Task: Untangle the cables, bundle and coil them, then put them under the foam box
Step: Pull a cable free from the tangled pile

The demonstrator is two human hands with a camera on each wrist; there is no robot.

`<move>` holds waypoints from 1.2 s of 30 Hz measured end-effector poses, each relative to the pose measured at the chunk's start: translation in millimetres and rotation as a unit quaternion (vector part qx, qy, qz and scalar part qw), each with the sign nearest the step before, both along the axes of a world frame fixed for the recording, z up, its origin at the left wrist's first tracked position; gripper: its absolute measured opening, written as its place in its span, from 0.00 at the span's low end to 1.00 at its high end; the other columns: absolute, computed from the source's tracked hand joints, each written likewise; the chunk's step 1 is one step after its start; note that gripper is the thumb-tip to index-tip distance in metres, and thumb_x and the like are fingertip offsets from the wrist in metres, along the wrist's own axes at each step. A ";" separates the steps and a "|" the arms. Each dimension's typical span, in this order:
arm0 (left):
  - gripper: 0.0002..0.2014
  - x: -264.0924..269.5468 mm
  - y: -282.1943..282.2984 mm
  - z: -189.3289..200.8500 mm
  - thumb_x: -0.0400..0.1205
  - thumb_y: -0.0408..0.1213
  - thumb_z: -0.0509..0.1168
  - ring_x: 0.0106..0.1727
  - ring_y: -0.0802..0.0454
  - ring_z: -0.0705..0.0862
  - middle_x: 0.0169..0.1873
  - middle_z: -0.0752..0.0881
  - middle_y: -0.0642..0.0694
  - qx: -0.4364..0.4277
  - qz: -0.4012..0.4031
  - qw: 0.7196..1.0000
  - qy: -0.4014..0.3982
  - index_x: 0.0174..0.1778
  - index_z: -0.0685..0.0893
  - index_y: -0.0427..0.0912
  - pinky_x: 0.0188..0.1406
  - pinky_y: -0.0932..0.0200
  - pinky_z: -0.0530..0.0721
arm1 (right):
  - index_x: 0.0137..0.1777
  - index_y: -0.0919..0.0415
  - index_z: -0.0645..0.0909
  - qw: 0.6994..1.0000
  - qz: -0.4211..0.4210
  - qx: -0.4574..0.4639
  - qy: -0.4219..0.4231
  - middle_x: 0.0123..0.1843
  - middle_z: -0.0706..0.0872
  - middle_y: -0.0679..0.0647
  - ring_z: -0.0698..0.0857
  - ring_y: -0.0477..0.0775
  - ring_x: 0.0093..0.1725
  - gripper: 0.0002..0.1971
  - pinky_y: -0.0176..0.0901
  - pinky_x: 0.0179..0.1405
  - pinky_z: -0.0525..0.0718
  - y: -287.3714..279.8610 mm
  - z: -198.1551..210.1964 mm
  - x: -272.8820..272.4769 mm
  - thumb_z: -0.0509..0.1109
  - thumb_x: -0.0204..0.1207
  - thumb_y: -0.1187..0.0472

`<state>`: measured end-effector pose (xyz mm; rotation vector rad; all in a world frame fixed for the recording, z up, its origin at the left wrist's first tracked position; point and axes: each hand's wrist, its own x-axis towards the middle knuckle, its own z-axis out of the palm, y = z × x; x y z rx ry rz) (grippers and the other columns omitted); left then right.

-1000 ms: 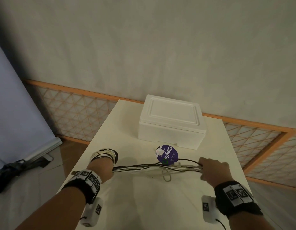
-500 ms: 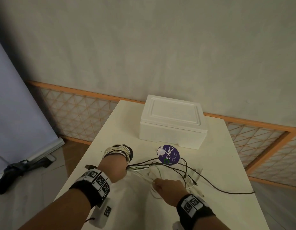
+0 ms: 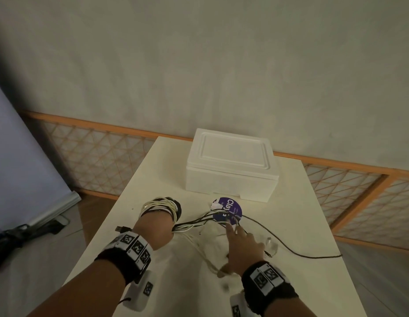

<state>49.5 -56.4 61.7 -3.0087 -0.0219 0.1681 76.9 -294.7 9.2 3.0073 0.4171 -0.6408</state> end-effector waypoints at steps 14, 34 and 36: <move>0.06 -5.5 50.3 13.7 0.67 0.40 0.63 0.36 0.52 0.77 0.35 0.79 0.54 0.026 0.098 0.995 0.012 0.39 0.76 0.53 0.35 0.60 0.78 | 0.63 0.50 0.80 0.959 -0.260 -0.040 0.104 0.61 0.80 0.51 0.81 0.57 0.59 0.29 0.54 0.61 0.79 -108.4 -48.8 23.1 0.61 0.61 0.43; 0.06 -7.3 3.6 49.4 0.73 0.37 0.59 0.42 0.50 0.78 0.40 0.76 0.53 -0.003 -0.023 0.999 -0.035 0.41 0.73 0.52 0.43 0.57 0.79 | 0.63 0.45 0.72 0.996 -0.075 0.033 0.035 0.60 0.85 0.48 0.83 0.54 0.60 0.21 0.49 0.60 0.81 -39.5 -22.3 15.0 0.61 0.68 0.56; 0.07 -8.2 14.7 40.1 0.69 0.35 0.59 0.38 0.51 0.75 0.36 0.74 0.53 -0.004 0.007 1.000 -0.017 0.38 0.71 0.52 0.41 0.57 0.80 | 0.61 0.44 0.74 0.990 -0.127 0.052 0.027 0.61 0.85 0.47 0.83 0.52 0.59 0.23 0.49 0.60 0.80 -58.7 -22.3 21.1 0.65 0.63 0.53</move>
